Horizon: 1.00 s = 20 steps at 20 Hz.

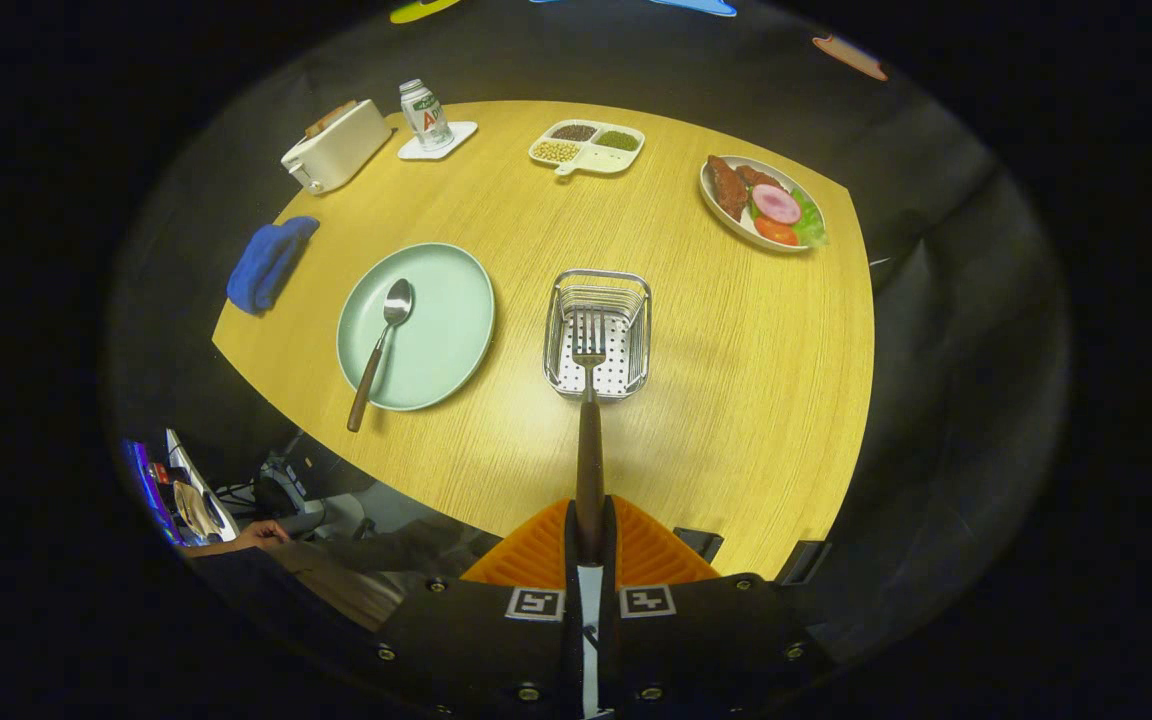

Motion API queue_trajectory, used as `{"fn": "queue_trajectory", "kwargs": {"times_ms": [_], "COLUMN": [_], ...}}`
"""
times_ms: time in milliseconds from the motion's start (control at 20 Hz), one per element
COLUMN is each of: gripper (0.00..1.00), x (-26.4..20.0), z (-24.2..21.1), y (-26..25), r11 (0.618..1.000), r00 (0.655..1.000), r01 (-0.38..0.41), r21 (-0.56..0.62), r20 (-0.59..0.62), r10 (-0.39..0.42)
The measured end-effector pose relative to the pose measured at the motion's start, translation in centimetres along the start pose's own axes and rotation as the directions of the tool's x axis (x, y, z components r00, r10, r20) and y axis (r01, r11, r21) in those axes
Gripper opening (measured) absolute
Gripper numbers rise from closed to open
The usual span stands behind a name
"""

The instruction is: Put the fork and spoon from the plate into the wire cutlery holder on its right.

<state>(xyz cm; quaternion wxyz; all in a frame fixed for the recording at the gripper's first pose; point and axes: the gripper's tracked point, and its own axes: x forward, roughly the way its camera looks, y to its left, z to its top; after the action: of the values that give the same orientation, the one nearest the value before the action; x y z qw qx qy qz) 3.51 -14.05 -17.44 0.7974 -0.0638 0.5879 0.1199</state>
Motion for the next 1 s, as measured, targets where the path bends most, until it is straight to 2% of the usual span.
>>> {"fn": "queue_trajectory", "kwargs": {"times_ms": [400,800,850,1000], "gripper": [0.06,0.06,0.1,0.13], "x": [2.1,3.0,2.9,2.4], "z": [1.5,2.9,3.2,4.3], "y": [-0.3,0.0,0.0,-0.1], "r11": [1.0,1.0,1.0,0.999], "r00": [0.998,0.992,0.992,0.995], "r01": [0.005,-0.029,-0.028,-0.028], "r21": [-0.029,0.003,0.002,0.019], "r20": [-0.068,-0.125,-0.123,-0.093], "r10": [-0.007,0.029,0.028,0.03]}}
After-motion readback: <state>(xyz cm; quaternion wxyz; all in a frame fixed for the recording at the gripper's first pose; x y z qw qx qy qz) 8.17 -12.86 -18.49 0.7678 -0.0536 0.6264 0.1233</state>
